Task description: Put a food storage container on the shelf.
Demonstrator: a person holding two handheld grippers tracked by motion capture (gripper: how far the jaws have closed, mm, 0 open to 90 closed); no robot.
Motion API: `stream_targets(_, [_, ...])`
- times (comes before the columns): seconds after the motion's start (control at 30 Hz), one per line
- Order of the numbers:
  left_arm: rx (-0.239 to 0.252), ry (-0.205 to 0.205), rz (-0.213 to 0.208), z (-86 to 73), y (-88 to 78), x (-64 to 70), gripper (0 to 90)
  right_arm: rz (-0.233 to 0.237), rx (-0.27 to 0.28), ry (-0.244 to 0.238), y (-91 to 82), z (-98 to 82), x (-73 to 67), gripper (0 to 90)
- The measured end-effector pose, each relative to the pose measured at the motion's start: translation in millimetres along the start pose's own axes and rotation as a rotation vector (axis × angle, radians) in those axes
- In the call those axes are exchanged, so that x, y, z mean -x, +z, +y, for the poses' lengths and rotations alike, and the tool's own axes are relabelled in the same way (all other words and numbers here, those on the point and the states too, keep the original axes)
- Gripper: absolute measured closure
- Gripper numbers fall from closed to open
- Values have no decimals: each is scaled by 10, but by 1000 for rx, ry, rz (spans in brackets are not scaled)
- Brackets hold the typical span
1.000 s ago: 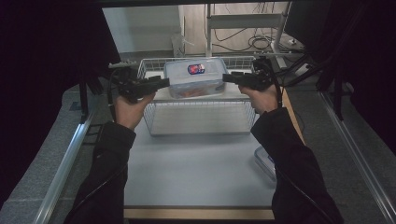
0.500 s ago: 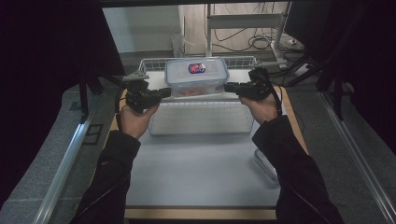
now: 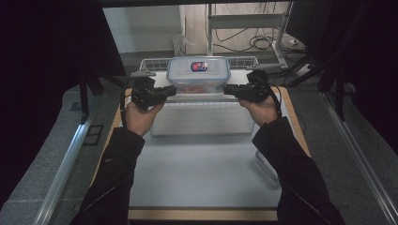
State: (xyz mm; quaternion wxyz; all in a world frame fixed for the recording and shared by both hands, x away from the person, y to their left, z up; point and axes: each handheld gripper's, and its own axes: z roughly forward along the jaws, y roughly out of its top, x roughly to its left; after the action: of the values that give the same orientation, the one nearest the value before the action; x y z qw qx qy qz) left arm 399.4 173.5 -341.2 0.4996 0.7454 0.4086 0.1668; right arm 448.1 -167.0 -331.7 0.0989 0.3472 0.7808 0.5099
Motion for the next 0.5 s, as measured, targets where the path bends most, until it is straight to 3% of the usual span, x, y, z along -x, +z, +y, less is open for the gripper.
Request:
stream_targets(0.27, [5,59,-12,-195,-103,138,612,-8,4,-49,-63,-122,-117,625])
stream_targets(0.5, [-3,81,-20,-423,-175,212,462,-5,-4,-70,-136,-299,-185,522])
